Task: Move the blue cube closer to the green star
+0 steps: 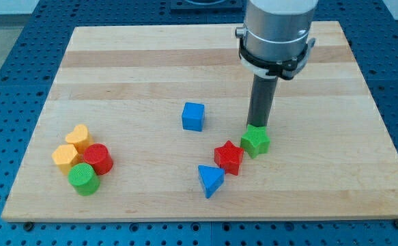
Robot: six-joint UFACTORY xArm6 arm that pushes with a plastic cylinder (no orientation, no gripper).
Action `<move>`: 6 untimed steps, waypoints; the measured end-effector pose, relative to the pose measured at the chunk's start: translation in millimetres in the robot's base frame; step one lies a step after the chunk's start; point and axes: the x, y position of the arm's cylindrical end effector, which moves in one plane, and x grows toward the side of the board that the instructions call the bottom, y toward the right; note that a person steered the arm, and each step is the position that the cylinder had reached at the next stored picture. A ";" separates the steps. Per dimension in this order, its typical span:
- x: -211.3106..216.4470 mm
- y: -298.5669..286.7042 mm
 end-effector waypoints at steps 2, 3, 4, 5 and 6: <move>11.9 -10.4; -7.7 -10.4; -44.9 -34.9; -71.7 -61.0; -72.2 -70.3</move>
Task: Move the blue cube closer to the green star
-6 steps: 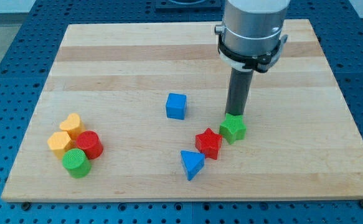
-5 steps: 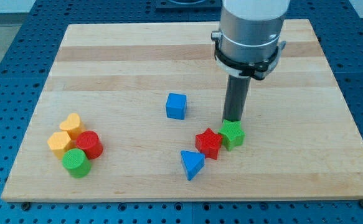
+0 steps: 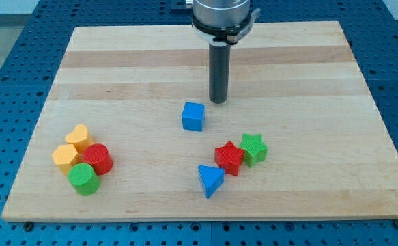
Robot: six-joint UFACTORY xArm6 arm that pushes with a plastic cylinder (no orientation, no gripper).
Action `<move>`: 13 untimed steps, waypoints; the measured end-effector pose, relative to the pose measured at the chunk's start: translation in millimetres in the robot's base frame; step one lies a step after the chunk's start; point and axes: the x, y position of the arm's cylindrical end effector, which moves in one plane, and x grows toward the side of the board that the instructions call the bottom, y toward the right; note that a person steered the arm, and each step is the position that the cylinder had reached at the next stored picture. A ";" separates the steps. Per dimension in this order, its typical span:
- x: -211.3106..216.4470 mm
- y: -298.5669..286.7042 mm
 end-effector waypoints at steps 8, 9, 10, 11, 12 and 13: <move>50.3 -36.3; 58.9 -15.3; 59.4 -7.4; 56.2 4.6; 56.2 31.5; 54.9 43.3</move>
